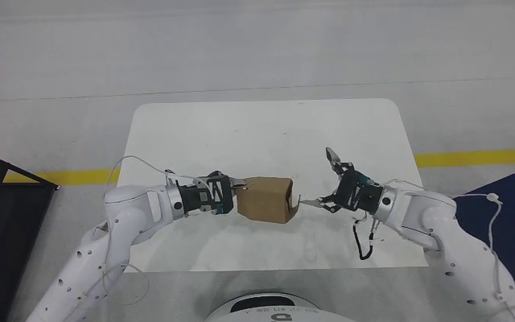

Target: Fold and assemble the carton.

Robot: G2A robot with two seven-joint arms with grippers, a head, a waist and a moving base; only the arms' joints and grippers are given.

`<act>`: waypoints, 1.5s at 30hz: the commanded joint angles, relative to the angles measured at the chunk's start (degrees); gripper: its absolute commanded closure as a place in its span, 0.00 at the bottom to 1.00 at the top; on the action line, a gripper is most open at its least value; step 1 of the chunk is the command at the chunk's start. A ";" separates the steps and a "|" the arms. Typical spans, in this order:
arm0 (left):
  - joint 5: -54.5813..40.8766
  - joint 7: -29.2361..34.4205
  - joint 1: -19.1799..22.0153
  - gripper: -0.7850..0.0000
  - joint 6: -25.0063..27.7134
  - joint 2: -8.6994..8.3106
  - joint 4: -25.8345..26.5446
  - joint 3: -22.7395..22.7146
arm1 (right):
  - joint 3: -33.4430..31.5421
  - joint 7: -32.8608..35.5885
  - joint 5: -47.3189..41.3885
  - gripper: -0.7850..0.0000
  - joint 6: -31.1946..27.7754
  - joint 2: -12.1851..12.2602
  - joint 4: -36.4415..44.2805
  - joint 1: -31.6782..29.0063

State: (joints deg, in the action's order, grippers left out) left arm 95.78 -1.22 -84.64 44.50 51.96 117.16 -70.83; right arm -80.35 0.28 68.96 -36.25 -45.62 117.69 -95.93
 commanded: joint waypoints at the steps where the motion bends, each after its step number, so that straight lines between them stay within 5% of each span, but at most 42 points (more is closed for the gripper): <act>1: -0.05 -0.16 -0.28 1.00 -0.21 -0.02 0.16 -0.10 | 0.13 -0.51 -0.72 0.00 0.19 -0.13 -0.19 -0.25; 45: -0.11 -0.68 -3.20 1.00 -3.18 0.07 2.18 -0.61 | 9.28 4.42 -0.14 0.00 5.46 -3.41 -1.69 3.14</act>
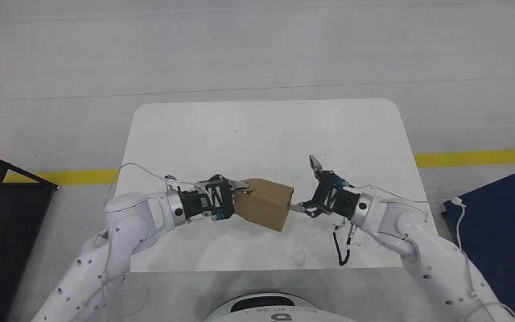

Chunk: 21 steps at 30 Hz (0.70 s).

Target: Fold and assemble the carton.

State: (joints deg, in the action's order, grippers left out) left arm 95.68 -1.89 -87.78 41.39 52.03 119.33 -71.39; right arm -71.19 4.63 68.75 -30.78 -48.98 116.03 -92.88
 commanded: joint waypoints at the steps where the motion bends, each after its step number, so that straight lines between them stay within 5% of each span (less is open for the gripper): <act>1: 0.00 -0.02 -0.12 1.00 -0.09 0.00 0.05 -0.08 | 0.27 0.19 0.07 0.00 -0.02 -0.11 -0.08 0.19; 21: -0.51 -0.14 0.53 1.00 0.34 0.06 -0.69 -0.24 | 1.21 2.03 -0.15 0.00 0.72 -1.13 -0.74 1.89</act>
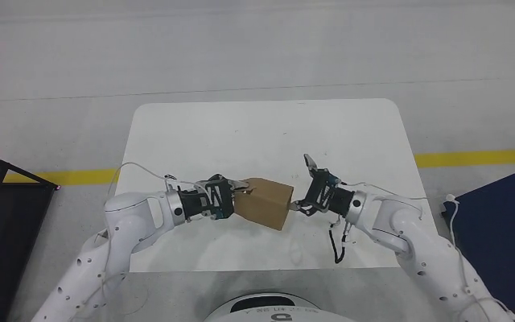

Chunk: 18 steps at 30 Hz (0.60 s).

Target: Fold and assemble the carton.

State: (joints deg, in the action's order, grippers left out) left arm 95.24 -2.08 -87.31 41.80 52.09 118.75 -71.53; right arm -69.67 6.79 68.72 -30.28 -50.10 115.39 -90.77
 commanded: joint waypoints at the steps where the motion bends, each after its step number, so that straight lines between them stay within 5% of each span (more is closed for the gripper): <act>1: -0.19 0.07 0.11 1.00 -0.12 0.01 -0.17 -0.20 | -0.69 -0.31 -0.44 0.00 0.48 0.00 -0.19 -0.55; 18: -1.85 -0.05 0.19 1.00 -1.01 0.17 -0.21 -0.56 | -6.29 -3.91 -2.51 0.00 -0.93 0.16 0.84 -4.81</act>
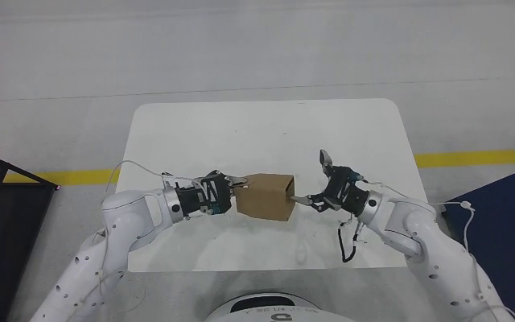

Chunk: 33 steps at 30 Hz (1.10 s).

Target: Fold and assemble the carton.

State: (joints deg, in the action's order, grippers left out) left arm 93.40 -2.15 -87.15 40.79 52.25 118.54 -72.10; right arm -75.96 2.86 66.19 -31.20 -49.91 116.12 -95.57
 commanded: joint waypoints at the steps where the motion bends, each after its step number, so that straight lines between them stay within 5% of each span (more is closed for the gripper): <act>1: -0.11 0.03 0.02 1.00 -0.08 0.02 -0.04 0.02 | 0.08 -0.14 0.01 0.00 -0.10 -0.07 0.30 -0.01; 26: 2.64 2.56 0.02 1.00 -3.51 0.35 0.35 0.48 | 0.44 -0.38 -1.51 0.00 -0.30 -1.09 0.63 -0.12; 33: 5.94 3.50 -0.63 1.00 -9.35 0.70 1.02 1.22 | 1.04 0.90 -11.52 0.00 1.51 -1.74 -1.45 0.46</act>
State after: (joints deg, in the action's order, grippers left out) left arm 98.88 1.25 -87.72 32.35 52.91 119.52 -70.93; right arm -74.89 3.77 56.43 -29.90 -51.58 114.90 -95.16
